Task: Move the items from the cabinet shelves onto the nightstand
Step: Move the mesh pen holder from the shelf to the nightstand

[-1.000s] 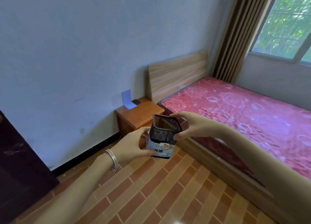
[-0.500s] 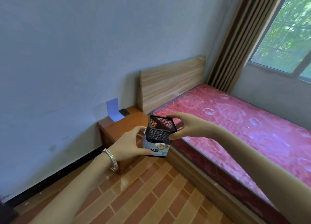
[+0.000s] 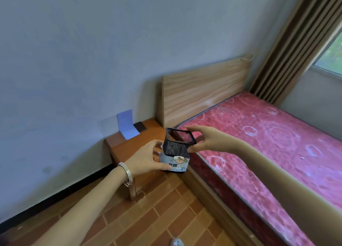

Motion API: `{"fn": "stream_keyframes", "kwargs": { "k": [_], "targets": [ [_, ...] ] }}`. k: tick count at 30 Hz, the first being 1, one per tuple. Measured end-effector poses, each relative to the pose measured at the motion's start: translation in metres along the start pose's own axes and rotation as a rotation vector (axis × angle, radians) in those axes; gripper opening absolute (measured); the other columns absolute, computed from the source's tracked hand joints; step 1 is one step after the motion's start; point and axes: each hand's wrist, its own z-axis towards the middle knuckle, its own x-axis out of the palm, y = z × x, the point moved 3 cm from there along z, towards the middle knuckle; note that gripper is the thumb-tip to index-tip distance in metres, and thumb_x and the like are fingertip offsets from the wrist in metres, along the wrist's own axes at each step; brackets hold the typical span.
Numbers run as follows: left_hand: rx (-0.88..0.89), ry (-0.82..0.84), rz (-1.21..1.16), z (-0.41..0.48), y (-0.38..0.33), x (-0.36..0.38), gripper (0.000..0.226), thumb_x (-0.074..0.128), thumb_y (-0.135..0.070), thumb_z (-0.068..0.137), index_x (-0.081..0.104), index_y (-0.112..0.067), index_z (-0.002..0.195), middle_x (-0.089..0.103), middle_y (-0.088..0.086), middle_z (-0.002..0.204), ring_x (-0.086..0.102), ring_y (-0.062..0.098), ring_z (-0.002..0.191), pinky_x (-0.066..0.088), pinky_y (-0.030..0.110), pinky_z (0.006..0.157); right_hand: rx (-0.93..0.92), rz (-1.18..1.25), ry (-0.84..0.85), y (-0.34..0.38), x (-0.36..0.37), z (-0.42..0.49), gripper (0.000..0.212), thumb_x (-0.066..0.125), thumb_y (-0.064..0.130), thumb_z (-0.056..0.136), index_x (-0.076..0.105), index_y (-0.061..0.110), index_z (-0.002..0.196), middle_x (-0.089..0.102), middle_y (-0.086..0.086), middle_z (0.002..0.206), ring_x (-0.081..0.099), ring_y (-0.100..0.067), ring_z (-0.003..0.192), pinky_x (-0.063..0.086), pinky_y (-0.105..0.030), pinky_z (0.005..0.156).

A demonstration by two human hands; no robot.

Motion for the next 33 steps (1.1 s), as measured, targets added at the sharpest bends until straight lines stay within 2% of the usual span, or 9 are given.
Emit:
{"fn": "stream_keyframes", "kwargs": {
  "k": [2, 5, 10, 13, 17, 22, 28, 31, 33],
  "targets": [
    [-0.048, -0.016, -0.044, 0.033, 0.002, 0.002, 0.077, 0.082, -0.049, 0.058, 0.039, -0.031, 0.119, 0.051, -0.017, 0.112, 0.055, 0.000, 0.097, 0.047, 0.013, 0.073, -0.013, 0.022, -0.025, -0.020, -0.024, 0.027, 0.077, 0.072, 0.028, 0.079, 0.031, 0.020, 0.143, 0.046, 0.006, 0.135, 0.061, -0.006, 0.100, 0.046, -0.028, 0.093],
    [-0.114, -0.077, -0.083, 0.083, 0.002, -0.001, 0.062, 0.080, -0.037, 0.067, 0.040, -0.031, 0.115, 0.052, -0.020, 0.104, 0.055, 0.000, 0.093, 0.046, 0.011, 0.070, -0.088, 0.050, -0.116, -0.040, -0.065, 0.065, 0.056, 0.071, 0.023, 0.081, 0.047, 0.023, 0.131, 0.053, 0.005, 0.128, 0.059, -0.008, 0.104, 0.048, -0.030, 0.093],
    [-0.201, -0.167, -0.129, 0.154, 0.015, -0.013, 0.060, 0.079, -0.037, 0.070, 0.042, -0.029, 0.115, 0.055, -0.013, 0.109, 0.057, 0.001, 0.094, 0.046, 0.011, 0.070, -0.185, 0.079, -0.123, -0.069, -0.111, 0.141, 0.023, 0.071, 0.012, 0.080, 0.064, 0.030, 0.091, 0.068, -0.001, 0.102, 0.066, -0.011, 0.094, 0.053, -0.038, 0.088],
    [-0.268, -0.188, -0.180, 0.181, 0.036, -0.020, 0.061, 0.079, -0.037, 0.070, 0.043, -0.026, 0.117, 0.056, -0.009, 0.113, 0.057, 0.001, 0.095, 0.045, 0.011, 0.070, -0.155, 0.128, -0.121, -0.083, -0.122, 0.184, 0.017, 0.070, 0.009, 0.080, 0.067, 0.024, 0.088, 0.073, -0.005, 0.090, 0.069, -0.012, 0.087, 0.053, -0.038, 0.087],
    [-0.327, -0.226, -0.231, 0.214, 0.072, -0.037, 0.069, 0.083, -0.049, 0.055, 0.046, -0.031, 0.110, 0.060, -0.008, 0.112, 0.061, 0.006, 0.097, 0.049, 0.021, 0.083, -0.129, 0.126, -0.004, -0.095, -0.119, 0.247, 0.013, 0.071, 0.010, 0.079, 0.069, 0.021, 0.086, 0.074, -0.007, 0.080, 0.070, -0.016, 0.080, 0.052, -0.035, 0.086],
    [-0.380, -0.257, -0.242, 0.262, 0.127, -0.069, 0.071, 0.079, -0.055, 0.046, 0.047, -0.032, 0.106, 0.062, -0.008, 0.111, 0.061, 0.006, 0.097, 0.049, 0.023, 0.084, -0.097, 0.068, 0.057, -0.100, -0.113, 0.338, 0.019, 0.073, 0.012, 0.077, 0.067, 0.030, 0.077, 0.067, 0.024, 0.063, 0.067, -0.005, 0.074, 0.049, -0.021, 0.076],
    [-0.458, -0.277, -0.186, 0.329, 0.208, -0.096, 0.065, 0.083, -0.034, 0.064, 0.046, -0.025, 0.116, 0.058, -0.005, 0.117, 0.057, 0.007, 0.101, 0.048, 0.028, 0.087, -0.014, 0.005, 0.070, -0.124, -0.093, 0.449, 0.025, 0.075, 0.013, 0.074, 0.063, 0.034, 0.068, 0.069, 0.004, 0.071, 0.067, -0.011, 0.080, 0.043, -0.009, 0.069],
    [-0.489, -0.252, -0.159, 0.360, 0.244, -0.100, 0.067, 0.082, -0.031, 0.065, 0.046, -0.020, 0.120, 0.055, -0.006, 0.117, 0.054, 0.006, 0.101, 0.045, 0.020, 0.081, 0.039, 0.019, 0.039, -0.149, -0.075, 0.489, 0.022, 0.076, 0.013, 0.072, 0.063, 0.031, 0.067, 0.073, -0.006, 0.078, 0.066, -0.011, 0.078, 0.045, -0.020, 0.074],
    [-0.513, -0.241, -0.151, 0.378, 0.266, -0.095, 0.067, 0.081, -0.030, 0.066, 0.046, -0.018, 0.122, 0.053, -0.007, 0.115, 0.052, 0.005, 0.099, 0.040, 0.012, 0.074, 0.052, 0.014, 0.027, -0.168, -0.061, 0.515, 0.019, 0.076, 0.012, 0.071, 0.064, 0.026, 0.068, 0.072, -0.006, 0.080, 0.064, -0.010, 0.075, 0.044, -0.017, 0.069]
  ]
}}
